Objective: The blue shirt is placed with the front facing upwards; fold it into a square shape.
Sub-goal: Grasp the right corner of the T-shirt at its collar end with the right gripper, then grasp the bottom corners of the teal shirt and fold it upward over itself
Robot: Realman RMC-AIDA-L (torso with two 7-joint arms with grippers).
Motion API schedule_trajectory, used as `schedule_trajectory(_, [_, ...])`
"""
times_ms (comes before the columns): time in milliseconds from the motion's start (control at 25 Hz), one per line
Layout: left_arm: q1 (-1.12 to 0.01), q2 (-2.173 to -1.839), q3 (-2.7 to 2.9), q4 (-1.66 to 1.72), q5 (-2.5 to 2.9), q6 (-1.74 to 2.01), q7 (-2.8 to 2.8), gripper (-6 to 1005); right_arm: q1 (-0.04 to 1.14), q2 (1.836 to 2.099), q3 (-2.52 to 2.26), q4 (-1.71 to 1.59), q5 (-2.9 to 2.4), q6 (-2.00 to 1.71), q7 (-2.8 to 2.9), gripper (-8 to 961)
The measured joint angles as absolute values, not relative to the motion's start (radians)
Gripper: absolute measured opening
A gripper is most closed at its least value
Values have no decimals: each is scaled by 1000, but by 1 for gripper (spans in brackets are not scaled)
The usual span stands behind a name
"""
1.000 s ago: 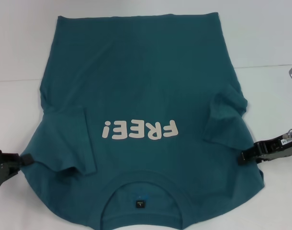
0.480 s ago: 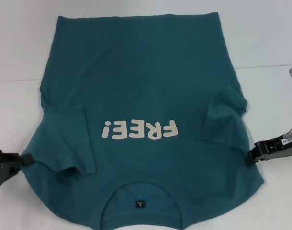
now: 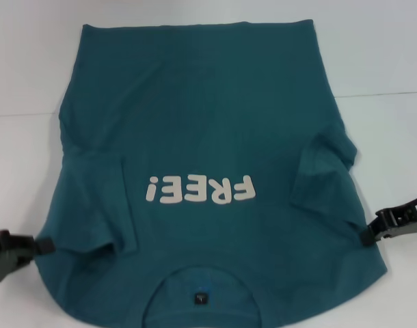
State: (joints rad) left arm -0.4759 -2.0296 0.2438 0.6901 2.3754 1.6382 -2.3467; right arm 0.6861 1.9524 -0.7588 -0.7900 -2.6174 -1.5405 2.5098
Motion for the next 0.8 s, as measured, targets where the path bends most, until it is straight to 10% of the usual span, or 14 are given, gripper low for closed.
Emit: schedule_trajectory(800, [-380,-2051,303,872,2505,1888,-2352,66,572,1943,-756,-911,-2628,-1769,2494,26])
